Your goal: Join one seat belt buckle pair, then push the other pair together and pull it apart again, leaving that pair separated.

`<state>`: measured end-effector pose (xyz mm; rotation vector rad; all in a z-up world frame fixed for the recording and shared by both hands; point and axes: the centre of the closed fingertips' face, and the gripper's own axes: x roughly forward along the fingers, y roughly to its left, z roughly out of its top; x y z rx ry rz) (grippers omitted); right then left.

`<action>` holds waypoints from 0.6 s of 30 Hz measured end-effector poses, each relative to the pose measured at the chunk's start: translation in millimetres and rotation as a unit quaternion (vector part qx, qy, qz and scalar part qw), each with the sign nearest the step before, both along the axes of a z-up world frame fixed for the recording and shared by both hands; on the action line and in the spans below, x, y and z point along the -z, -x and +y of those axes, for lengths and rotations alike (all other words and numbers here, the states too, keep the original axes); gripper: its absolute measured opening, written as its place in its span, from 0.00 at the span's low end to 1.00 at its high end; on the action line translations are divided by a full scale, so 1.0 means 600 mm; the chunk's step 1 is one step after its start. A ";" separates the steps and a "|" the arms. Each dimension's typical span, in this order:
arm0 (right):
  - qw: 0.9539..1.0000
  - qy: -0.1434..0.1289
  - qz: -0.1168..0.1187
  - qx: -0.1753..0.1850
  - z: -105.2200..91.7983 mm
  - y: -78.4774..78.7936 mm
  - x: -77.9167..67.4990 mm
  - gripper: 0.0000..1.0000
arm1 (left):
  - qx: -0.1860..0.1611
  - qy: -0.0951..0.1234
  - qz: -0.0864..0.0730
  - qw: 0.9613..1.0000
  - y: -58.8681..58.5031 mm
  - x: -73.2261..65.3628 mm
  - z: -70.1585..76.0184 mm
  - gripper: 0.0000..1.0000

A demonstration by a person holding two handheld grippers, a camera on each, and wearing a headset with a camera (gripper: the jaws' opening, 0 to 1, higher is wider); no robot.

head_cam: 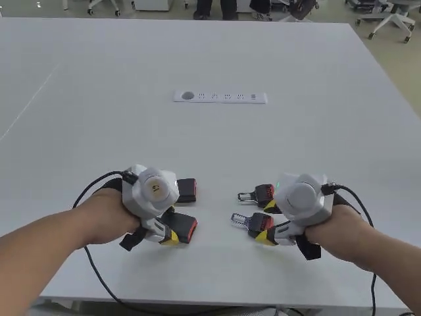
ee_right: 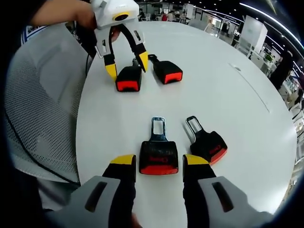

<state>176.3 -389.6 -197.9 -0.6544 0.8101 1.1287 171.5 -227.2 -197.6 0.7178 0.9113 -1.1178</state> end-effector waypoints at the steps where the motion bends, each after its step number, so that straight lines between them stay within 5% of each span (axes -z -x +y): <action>1: 1.000 0.005 0.004 -0.007 0.000 0.000 0.003 0.37 | -0.001 0.000 0.001 1.000 -0.001 0.001 0.001 0.43; 18: 0.997 0.033 0.011 -0.065 0.000 -0.003 0.015 0.33 | 0.024 -0.019 -0.009 0.999 -0.011 0.012 0.014 0.40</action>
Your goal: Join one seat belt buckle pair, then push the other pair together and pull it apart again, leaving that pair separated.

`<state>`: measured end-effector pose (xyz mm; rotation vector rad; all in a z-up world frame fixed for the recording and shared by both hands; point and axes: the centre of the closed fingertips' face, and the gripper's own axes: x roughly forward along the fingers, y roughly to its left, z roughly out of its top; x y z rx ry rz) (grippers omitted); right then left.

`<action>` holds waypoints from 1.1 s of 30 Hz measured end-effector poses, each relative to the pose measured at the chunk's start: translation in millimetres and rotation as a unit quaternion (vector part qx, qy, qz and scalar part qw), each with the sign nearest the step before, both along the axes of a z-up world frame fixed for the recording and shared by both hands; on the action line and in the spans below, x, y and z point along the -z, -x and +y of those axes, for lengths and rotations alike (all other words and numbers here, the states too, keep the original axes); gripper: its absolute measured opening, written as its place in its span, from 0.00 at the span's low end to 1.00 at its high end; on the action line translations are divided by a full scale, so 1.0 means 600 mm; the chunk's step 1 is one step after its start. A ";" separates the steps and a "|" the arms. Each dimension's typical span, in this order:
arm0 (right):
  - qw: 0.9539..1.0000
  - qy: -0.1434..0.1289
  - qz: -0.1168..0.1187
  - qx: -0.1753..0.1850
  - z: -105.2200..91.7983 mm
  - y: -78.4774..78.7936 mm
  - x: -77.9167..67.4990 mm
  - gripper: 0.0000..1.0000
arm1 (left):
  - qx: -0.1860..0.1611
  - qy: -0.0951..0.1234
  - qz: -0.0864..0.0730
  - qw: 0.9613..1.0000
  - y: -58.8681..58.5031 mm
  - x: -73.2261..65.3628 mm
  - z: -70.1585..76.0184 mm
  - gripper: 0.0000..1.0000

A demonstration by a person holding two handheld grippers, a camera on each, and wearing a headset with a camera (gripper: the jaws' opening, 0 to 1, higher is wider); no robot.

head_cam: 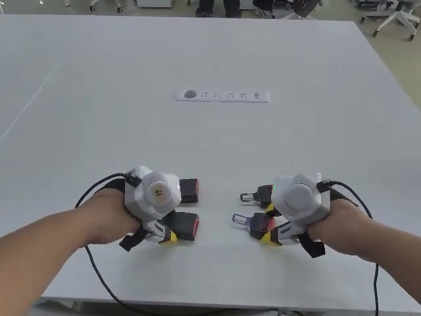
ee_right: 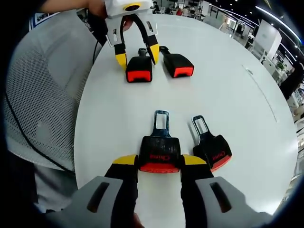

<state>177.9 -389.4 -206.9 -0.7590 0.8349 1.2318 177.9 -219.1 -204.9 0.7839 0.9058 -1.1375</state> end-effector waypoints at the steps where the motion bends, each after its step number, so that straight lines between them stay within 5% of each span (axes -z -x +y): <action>1: 1.000 0.001 0.000 -0.005 0.000 0.001 0.000 0.33 | 0.000 0.001 0.000 1.000 0.000 0.000 0.000 0.40; 13: 0.997 0.026 0.005 -0.075 -0.011 0.007 0.003 0.33 | -0.013 0.007 0.008 1.000 0.007 0.001 -0.003 0.38; 33: 0.996 0.037 0.013 -0.080 -0.005 0.011 0.006 0.33 | -0.037 0.009 0.017 0.999 0.006 0.011 0.004 0.33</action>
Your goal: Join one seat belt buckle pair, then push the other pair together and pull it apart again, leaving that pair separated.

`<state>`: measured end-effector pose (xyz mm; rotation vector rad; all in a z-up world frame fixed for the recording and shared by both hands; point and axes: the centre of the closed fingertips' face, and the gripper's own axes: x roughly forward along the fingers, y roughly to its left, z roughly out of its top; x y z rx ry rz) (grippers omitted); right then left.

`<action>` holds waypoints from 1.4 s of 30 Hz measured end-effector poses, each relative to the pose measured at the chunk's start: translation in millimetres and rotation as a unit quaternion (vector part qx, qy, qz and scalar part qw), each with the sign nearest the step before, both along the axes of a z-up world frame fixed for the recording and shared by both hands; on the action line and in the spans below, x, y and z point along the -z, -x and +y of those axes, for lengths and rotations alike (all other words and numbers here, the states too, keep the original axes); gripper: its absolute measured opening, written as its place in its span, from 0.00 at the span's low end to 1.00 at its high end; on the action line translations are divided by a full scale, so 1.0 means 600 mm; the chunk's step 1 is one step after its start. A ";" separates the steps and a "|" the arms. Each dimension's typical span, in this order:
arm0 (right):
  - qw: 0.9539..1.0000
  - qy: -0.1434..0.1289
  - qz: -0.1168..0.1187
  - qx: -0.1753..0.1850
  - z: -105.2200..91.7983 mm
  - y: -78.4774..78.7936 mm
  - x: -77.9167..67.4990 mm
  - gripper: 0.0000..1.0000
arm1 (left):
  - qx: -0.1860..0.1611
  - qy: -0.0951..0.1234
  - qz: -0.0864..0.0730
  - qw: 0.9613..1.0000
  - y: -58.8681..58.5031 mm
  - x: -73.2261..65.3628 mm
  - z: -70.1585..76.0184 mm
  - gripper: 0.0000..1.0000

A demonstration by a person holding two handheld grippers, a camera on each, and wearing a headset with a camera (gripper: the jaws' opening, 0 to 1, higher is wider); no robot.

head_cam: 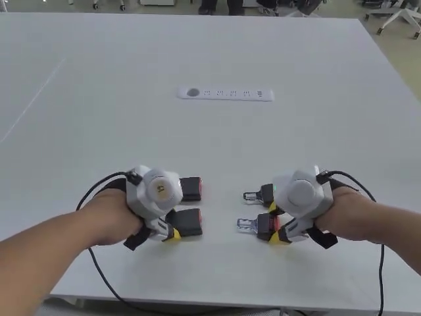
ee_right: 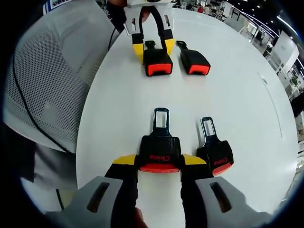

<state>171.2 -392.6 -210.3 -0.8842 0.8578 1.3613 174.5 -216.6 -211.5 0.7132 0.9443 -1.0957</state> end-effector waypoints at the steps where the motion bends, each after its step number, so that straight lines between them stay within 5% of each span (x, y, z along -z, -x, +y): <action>1: 1.000 0.000 0.000 0.000 0.002 0.001 0.000 0.33 | 0.000 -0.001 0.000 1.000 0.001 -0.001 -0.001 0.33; 35: 0.999 -0.027 -0.008 -0.019 0.119 0.006 -0.004 0.33 | 0.060 -0.013 -0.007 0.998 0.011 -0.005 -0.011 0.33; 42: 0.999 -0.008 -0.015 -0.049 0.122 0.004 -0.004 0.32 | 0.074 -0.016 -0.004 0.997 0.010 -0.004 -0.011 0.33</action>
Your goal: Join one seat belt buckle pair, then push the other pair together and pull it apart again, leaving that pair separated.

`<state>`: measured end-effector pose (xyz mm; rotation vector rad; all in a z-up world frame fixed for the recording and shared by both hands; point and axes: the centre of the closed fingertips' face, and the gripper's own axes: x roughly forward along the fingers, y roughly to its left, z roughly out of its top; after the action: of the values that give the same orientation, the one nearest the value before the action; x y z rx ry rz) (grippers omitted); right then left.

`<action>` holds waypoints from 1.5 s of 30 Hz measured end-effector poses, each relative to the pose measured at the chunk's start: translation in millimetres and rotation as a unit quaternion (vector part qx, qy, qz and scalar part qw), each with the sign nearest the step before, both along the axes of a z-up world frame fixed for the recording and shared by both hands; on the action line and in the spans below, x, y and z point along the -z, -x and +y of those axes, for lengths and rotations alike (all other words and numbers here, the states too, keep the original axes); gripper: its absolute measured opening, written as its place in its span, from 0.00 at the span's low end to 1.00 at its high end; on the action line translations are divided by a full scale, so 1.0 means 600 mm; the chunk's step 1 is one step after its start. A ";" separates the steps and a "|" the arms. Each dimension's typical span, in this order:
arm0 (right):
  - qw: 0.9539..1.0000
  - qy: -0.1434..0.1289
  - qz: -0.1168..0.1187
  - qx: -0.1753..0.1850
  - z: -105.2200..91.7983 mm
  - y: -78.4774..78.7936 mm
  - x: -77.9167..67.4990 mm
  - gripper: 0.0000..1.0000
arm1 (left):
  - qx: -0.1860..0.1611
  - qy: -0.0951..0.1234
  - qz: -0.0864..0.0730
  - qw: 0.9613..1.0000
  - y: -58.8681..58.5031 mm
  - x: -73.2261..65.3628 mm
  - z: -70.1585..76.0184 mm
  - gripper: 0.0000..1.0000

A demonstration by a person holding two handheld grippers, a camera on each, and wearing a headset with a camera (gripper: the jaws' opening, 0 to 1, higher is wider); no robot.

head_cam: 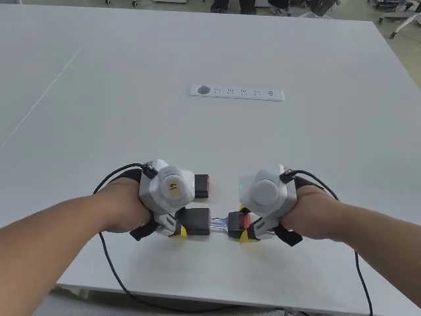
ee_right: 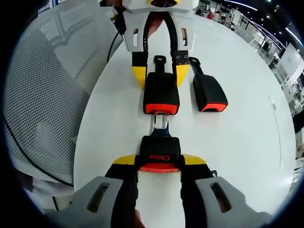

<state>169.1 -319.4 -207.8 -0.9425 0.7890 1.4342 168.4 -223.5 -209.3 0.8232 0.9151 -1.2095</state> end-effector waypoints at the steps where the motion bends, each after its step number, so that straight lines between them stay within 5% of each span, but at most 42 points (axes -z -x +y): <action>1: 1.000 -0.001 -0.001 -0.002 0.003 0.002 -0.001 0.32 | 0.004 -0.001 0.000 1.000 0.000 0.000 0.000 0.33; 18: 1.000 -0.013 0.009 0.018 0.023 0.004 -0.003 0.31 | 0.019 -0.001 0.008 1.000 0.002 0.000 -0.005 0.32; 27: 1.000 -0.018 0.010 0.020 0.032 0.002 0.000 0.30 | 0.042 0.016 0.012 0.999 0.003 0.001 -0.007 0.31; 37: 0.998 -0.044 0.018 0.031 0.054 0.004 0.001 0.30 | 0.041 0.018 0.012 0.999 0.002 0.000 -0.006 0.31; 38: 0.996 -0.061 0.003 0.058 0.062 -0.017 -0.004 0.30 | 0.041 0.017 0.014 0.999 0.002 0.000 -0.005 0.31; 45: 0.998 -0.049 0.018 0.035 0.052 0.002 0.003 0.30 | 0.041 0.016 0.014 0.999 0.002 -0.003 -0.006 0.32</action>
<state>167.8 -288.3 -209.5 -0.8084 0.7641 1.4196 166.9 -227.1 -207.6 0.8274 0.8892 -1.3064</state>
